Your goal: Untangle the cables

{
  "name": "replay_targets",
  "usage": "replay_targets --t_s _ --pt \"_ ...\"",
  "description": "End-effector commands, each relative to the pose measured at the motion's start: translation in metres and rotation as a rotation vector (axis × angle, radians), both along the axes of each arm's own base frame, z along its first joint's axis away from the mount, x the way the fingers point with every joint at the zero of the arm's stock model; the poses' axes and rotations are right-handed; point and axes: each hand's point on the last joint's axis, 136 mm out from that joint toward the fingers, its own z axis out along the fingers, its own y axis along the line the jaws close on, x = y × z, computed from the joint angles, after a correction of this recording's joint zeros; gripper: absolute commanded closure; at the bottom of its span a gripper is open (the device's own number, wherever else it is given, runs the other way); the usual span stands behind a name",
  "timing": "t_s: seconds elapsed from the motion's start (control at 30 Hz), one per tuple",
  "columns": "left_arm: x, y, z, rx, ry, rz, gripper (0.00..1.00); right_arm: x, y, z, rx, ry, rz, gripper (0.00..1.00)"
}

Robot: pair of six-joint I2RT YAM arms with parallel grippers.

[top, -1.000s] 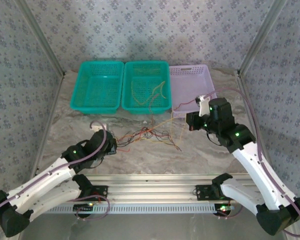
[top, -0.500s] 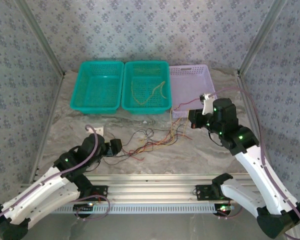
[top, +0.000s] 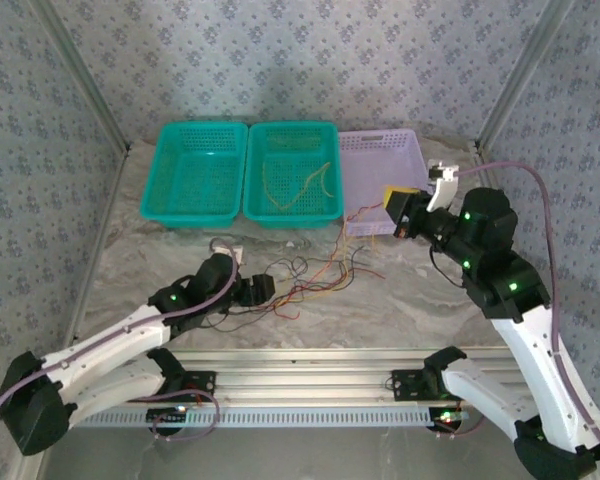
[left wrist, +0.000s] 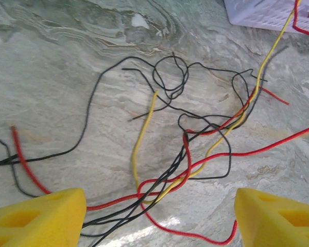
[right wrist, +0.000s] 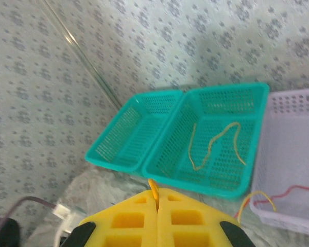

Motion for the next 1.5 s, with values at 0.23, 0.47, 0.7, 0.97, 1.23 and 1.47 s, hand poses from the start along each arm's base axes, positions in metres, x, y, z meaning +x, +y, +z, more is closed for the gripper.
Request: replay_targets --t_s 0.23,0.47,0.7,0.97,1.23,1.47 --pt "-0.010 -0.072 -0.017 -0.074 0.041 -0.166 0.26 -0.017 0.004 0.076 0.132 -0.132 0.063 1.00" --pt "-0.009 -0.088 -0.025 -0.039 0.033 -0.199 0.26 -0.023 0.008 0.102 0.168 -0.166 0.101 1.00" --pt "-0.007 -0.104 -0.039 -0.044 0.042 -0.234 0.26 -0.024 0.013 0.107 0.198 -0.164 0.125 1.00" --pt "-0.002 -0.112 -0.065 0.010 0.071 -0.233 0.44 -0.027 0.020 0.115 0.230 -0.162 0.167 1.00" --pt "0.005 -0.097 -0.064 0.076 0.036 -0.181 0.87 -0.029 0.019 0.118 0.228 -0.168 0.163 1.00" --pt "0.005 -0.068 -0.065 0.127 0.019 -0.124 1.00 -0.035 0.003 0.130 0.213 -0.212 0.093 1.00"
